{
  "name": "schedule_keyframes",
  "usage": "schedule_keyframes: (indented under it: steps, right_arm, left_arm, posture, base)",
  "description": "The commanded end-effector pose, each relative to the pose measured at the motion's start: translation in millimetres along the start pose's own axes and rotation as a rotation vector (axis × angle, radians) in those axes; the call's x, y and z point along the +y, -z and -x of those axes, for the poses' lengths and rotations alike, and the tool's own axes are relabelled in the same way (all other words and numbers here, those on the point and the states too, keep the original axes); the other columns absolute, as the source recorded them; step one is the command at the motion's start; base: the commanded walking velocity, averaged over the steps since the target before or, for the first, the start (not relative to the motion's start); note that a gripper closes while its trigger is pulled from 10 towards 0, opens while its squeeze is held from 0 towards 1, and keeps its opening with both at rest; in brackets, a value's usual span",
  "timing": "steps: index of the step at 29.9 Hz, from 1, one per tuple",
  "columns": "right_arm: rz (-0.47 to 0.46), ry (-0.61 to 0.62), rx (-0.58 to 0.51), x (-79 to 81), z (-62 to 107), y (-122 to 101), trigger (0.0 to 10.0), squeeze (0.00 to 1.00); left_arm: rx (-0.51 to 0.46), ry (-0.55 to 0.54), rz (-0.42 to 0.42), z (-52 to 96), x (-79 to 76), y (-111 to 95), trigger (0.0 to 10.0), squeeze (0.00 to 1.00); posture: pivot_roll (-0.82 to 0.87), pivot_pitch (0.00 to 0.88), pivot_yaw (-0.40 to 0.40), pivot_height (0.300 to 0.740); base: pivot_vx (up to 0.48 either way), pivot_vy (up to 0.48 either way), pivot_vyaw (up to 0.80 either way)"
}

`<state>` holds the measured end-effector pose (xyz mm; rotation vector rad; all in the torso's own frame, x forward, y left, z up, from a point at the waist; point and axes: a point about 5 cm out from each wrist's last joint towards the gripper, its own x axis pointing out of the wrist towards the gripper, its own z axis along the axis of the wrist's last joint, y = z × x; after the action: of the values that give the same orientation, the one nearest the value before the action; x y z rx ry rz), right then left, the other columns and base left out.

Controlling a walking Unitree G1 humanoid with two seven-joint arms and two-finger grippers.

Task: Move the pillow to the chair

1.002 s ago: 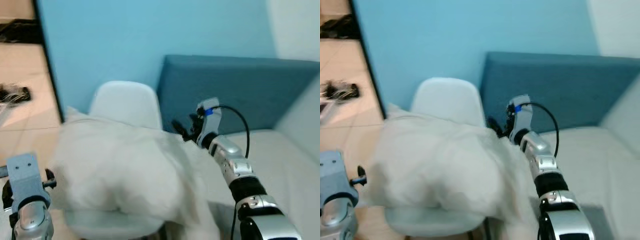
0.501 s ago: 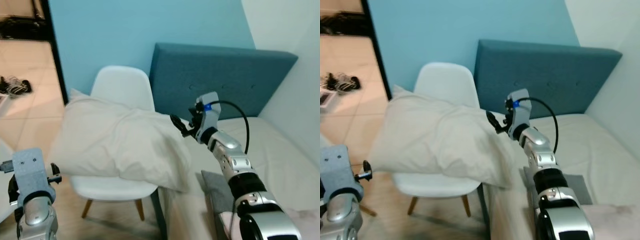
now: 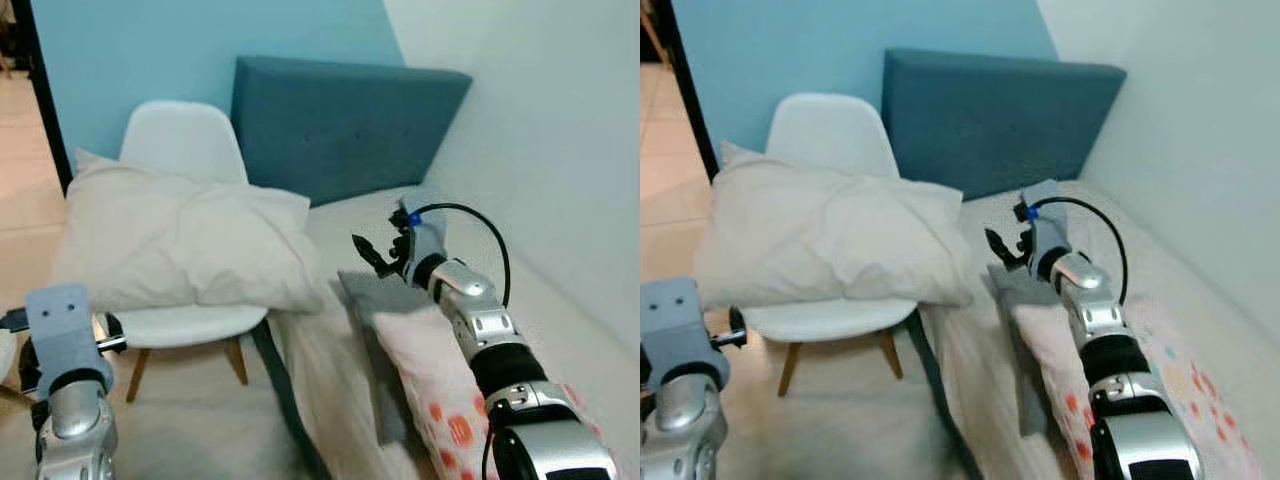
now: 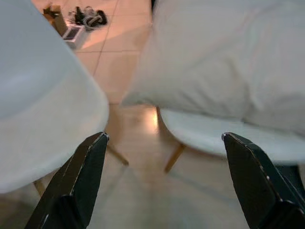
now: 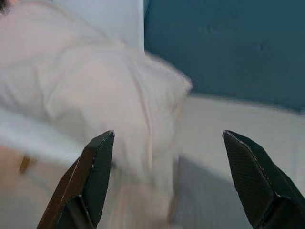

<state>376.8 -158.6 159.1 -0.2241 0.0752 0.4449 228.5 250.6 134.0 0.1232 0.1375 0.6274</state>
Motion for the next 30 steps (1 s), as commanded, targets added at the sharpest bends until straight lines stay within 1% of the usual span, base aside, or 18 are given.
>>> schedule_keyframes:
  steps: [1,4,7,9,10,11,12,14,16,17,18,19,20,21,22,24,27,30]
  right_arm:
    - [0.017,0.052,0.049,-13.1,6.8,8,10.0,0.00]
    - [0.018,0.066,0.115,-13.8,10.1,21,10.0,0.00]
    - [0.006,0.071,0.133,-12.9,11.6,27,10.0,0.00]
    - [-0.034,0.086,0.163,-9.9,15.9,42,10.0,0.00]
    - [-0.103,0.106,0.162,-6.4,20.3,54,10.0,0.00]
    - [-0.103,0.106,0.162,-6.4,20.3,54,10.0,0.00]
    - [-0.184,0.116,0.143,-1.4,24.5,63,10.0,0.00]
    - [-0.184,0.116,0.143,-1.4,24.5,63,10.0,0.00]
    - [-0.305,0.120,0.111,12.6,34.3,81,10.0,0.00]
    - [-0.305,0.120,0.111,12.6,34.3,81,10.0,0.00]
    - [-0.352,0.134,0.102,17.8,39.1,89,10.0,0.00]
    - [-0.352,0.134,0.102,17.8,39.1,89,10.0,0.00]
    - [-0.386,0.154,0.097,21.3,42.0,95,10.0,0.00]
    - [-0.386,0.154,0.097,21.3,42.0,95,10.0,0.00]
    - [-0.418,0.173,0.087,23.4,42.5,98,10.0,0.00]
    - [-0.444,0.191,0.080,25.5,40.7,100,10.0,0.00]
    - [-0.452,0.193,0.082,26.4,38.6,100,10.0,0.00]
    - [-0.462,0.215,0.080,25.0,32.7,97,10.0,0.00]
  left_arm:
    - [0.005,0.034,0.016,1.6,-8.4,-1,10.0,0.00]
    - [-0.012,0.067,0.027,1.1,-11.9,-6,10.0,0.00]
    - [-0.026,0.084,0.025,1.0,-13.3,-8,10.0,0.00]
    - [-0.069,0.114,-0.016,0.6,-16.1,-13,10.0,0.00]
    - [-0.096,0.135,-0.045,0.4,-17.5,-16,10.0,0.00]
    - [-0.096,0.135,-0.045,0.4,-17.5,-16,10.0,0.00]
    - [-0.116,0.156,-0.067,0.2,-19.0,-17,10.0,0.00]
    - [-0.116,0.156,-0.067,0.2,-19.0,-17,10.0,0.00]
    - [-0.142,0.195,-0.113,-1.1,-21.0,-16,10.0,0.00]
    - [-0.142,0.195,-0.113,-1.1,-21.0,-16,10.0,0.00]
    - [-0.169,0.224,-0.146,-2.3,-23.9,-19,10.0,0.00]
    - [-0.169,0.224,-0.146,-2.3,-23.9,-19,10.0,0.00]
    - [-0.202,0.258,-0.173,-4.1,-28.0,-23,10.0,0.00]
    - [-0.202,0.258,-0.173,-4.1,-28.0,-23,10.0,0.00]
    - [-0.236,0.291,-0.195,-6.3,-32.7,-29,10.0,0.00]
    - [-0.277,0.326,-0.224,-9.8,-38.3,-37,10.0,0.00]
    - [-0.293,0.334,-0.234,-12.7,-40.7,-40,10.0,0.00]
    - [-0.312,0.340,-0.236,-19.0,-44.1,-44,10.0,0.00]
  posture:
    - [0.00,0.000,-0.186,0.740]
    - [0.00,0.000,-0.187,0.740]
    - [0.00,0.000,-0.187,0.740]
    - [0.01,0.000,-0.186,0.740]
    - [0.01,0.000,-0.173,0.740]
    - [0.01,0.000,-0.173,0.740]
    - [0.01,0.000,-0.166,0.740]
    - [0.01,0.000,-0.166,0.740]
    - [0.01,0.000,-0.114,0.740]
    - [0.01,0.000,-0.114,0.740]
    - [0.01,0.000,-0.093,0.740]
    - [0.01,0.000,-0.093,0.740]
    - [0.01,0.000,-0.059,0.740]
    - [0.01,0.000,-0.059,0.740]
    - [-0.01,0.000,-0.029,0.740]
    - [-0.01,0.000,-0.015,0.740]
    - [0.00,0.000,-0.015,0.740]
    - [0.00,0.000,-0.031,0.740]
  base:
    - [-0.322,0.000,-0.74]
    - [-0.314,0.000,-0.74]
    - [-0.268,0.000,-0.74]
    - [0.000,0.000,-0.74]
    - [0.000,0.000,-0.74]
    - [0.000,0.000,-0.74]
    - [0.000,0.000,-0.74]
    - [0.000,0.000,-0.74]
    - [0.000,0.000,-0.74]
    - [0.000,0.000,-0.74]
    - [0.000,0.000,-0.74]
    - [0.000,0.000,-0.74]
    - [0.000,0.000,-0.74]
    - [0.000,0.000,-0.74]
    - [0.000,0.000,-0.74]
    - [0.000,0.000,-0.74]
    - [0.000,0.000,-0.74]
    - [0.000,0.000,-0.74]
